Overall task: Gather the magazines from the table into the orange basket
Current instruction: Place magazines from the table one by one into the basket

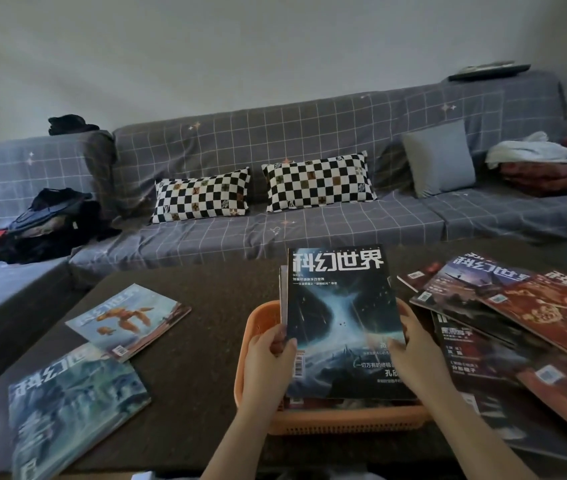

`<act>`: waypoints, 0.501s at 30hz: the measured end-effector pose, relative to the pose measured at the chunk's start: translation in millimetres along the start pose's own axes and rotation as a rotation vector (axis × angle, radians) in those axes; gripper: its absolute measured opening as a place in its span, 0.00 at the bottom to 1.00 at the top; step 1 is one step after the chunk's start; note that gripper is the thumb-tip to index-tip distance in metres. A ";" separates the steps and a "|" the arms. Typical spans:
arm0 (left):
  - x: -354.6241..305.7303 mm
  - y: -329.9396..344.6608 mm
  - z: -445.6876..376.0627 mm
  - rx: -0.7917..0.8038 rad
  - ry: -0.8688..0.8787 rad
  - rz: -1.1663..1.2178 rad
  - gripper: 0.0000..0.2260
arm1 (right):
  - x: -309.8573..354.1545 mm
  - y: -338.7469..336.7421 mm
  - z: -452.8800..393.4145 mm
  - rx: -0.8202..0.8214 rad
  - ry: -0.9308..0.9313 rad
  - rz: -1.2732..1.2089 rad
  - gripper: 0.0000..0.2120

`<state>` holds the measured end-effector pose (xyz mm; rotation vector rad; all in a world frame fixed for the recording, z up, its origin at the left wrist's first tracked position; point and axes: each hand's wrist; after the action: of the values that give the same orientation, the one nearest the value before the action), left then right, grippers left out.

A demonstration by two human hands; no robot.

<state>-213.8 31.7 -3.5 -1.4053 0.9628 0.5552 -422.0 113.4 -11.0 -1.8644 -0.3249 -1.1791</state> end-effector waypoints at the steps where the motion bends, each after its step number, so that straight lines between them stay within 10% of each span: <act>1: 1.7 0.2 0.2 0.002 -0.006 -0.006 0.17 | -1.1 0.4 -0.9 0.008 -0.004 0.039 0.28; 15: -3.5 -1.6 15.2 -0.135 -0.087 -0.133 0.15 | -3.4 0.8 4.9 0.061 0.056 0.347 0.08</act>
<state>-210.9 47.0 -1.3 -1.5406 0.7676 0.5850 -420.3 117.4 -15.1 -1.7452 -0.0029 -0.9698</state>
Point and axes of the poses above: each hand's wrist, its own z-axis away from the middle knuckle, its own y-axis out of the palm, x = y × z, and after that the axes turned 2 degrees about -z, right-handed
